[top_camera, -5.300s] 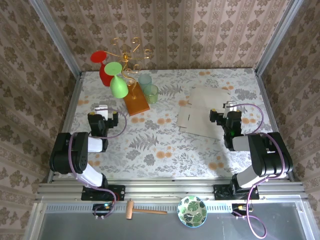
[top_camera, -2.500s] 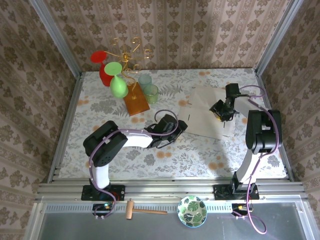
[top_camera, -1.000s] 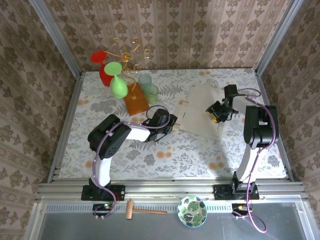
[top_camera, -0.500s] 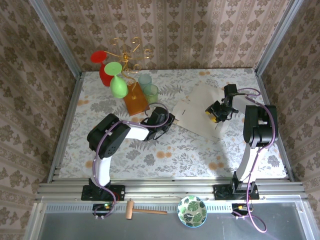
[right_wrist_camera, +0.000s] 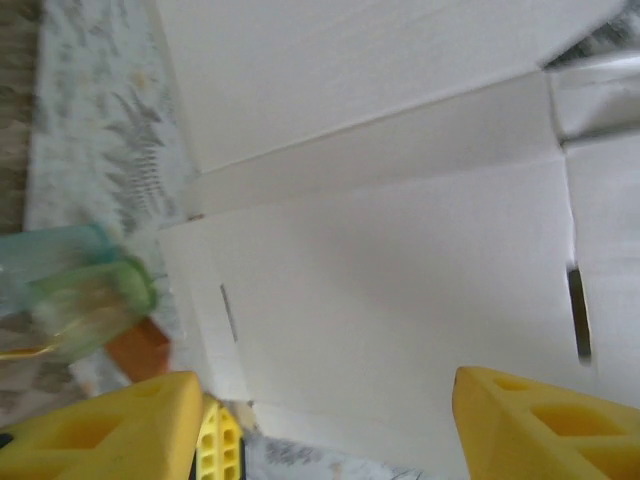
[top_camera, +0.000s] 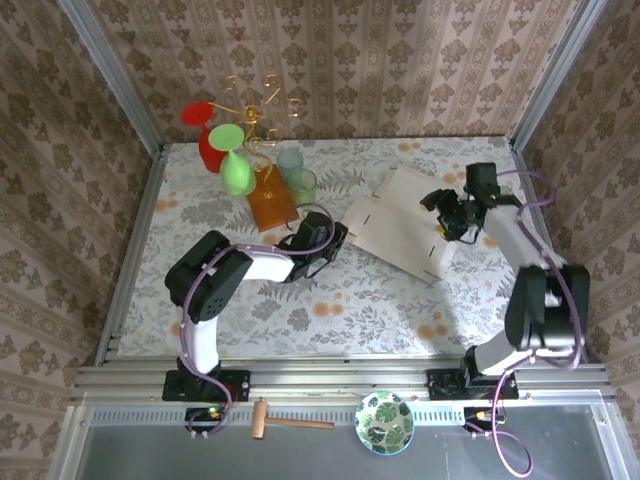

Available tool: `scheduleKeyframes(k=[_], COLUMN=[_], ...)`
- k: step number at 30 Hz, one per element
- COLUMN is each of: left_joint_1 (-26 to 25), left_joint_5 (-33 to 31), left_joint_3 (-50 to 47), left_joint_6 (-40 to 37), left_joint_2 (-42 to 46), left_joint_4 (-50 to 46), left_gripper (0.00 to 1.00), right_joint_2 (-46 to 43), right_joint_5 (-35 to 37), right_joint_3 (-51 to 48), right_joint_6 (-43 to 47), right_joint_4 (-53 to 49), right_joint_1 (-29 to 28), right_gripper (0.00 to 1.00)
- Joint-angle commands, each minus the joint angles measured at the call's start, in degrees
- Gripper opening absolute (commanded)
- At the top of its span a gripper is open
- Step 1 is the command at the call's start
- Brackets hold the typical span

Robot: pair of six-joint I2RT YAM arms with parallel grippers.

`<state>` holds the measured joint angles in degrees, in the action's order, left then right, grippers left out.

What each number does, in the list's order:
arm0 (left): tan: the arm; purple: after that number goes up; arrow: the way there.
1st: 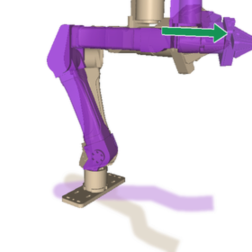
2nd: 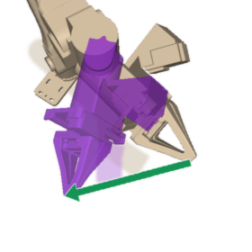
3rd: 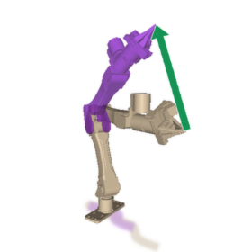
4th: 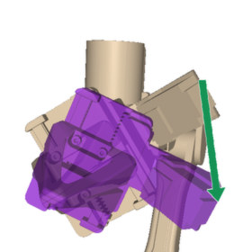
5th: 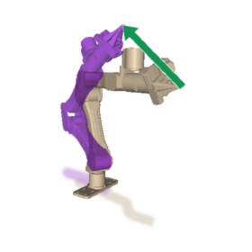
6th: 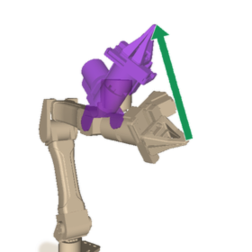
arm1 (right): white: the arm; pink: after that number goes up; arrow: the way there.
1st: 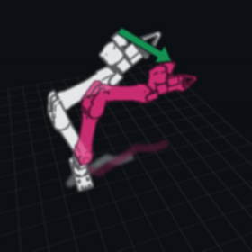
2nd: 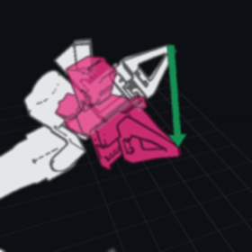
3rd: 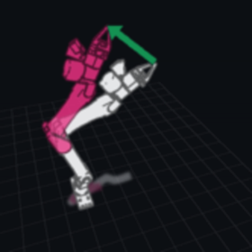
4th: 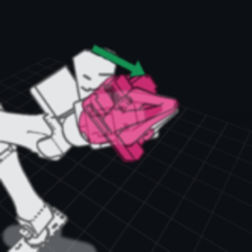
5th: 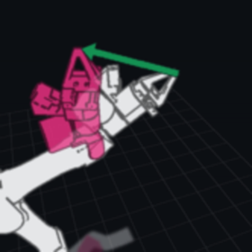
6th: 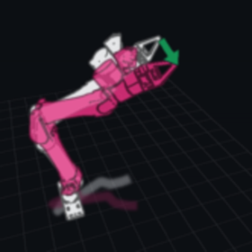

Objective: Fold the paper box

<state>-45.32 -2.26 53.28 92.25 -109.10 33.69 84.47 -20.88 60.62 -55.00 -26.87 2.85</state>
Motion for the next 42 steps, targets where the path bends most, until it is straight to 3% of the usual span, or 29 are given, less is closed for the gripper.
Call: scheduleKeyframes(k=[1, 4, 6, 9, 12, 19, 27, 32, 38, 42], left_joint_1=[-0.4, -0.8, -0.8, -0.8, -0.9, -0.9, -0.7, -0.8, -1.1, -1.5], left_joint_5=[-1.0, -0.9, -0.6, -0.2, 0.3, 0.6, 0.9, 0.9, 0.6, 0.2], left_joint_3=[0.7, 1.4, 1.9, 2.2, 2.3, 2.3, 2.9, 3.4, 2.3, 2.0], left_joint_6=[3.3, 3.9, 3.9, 4.3, 4.6, 5.2, 4.7, 4.5, 4.9, 5.0], left_joint_2=[2.8, 3.5, 3.7, 3.7, 3.6, 4.3, 4.2, 4.2, 4.4, 4.7], left_joint_4=[-1.6, -3.2, -4.1, -4.4, -4.4, -4.9, -4.8, -4.9, -4.5, -4.6], left_gripper=[0.00, 0.00, 0.00, 0.00, 0.00, 0.00, 0.00, 0.00, 0.00, 0.00], right_joint_2=[-6.9, -12.6, -17.6, -22.0, -20.3, -11.4, -14.1, -12.2, -1.0, 4.6], right_joint_5=[1.8, 4.3, 9.6, 18.0, 19.7, 21.1, 24.2, 25.4, 29.0, 28.5], right_joint_3=[-8.6, -16.1, -21.0, -25.4, -30.3, -32.8, -33.9, -36.2, -36.5, -34.8], right_joint_6=[-15.7, -27.7, -36.2, -42.8, -47.1, -51.2, -55.1, -56.8, -55.9, -55.7], right_joint_4=[2.7, 8.1, 12.5, 15.7, 25.1, 41.8, 36.6, 41.6, 59.7, 65.5], right_joint_1=[-2.8, -9.6, -14.7, -19.8, -21.1, -22.4, -27.4, -28.4, -28.4, -28.2], right_gripper=[0.70, 0.73, 0.76, 0.83, 0.84, 0.83, 0.84, 0.83, 0.72, 0.60])
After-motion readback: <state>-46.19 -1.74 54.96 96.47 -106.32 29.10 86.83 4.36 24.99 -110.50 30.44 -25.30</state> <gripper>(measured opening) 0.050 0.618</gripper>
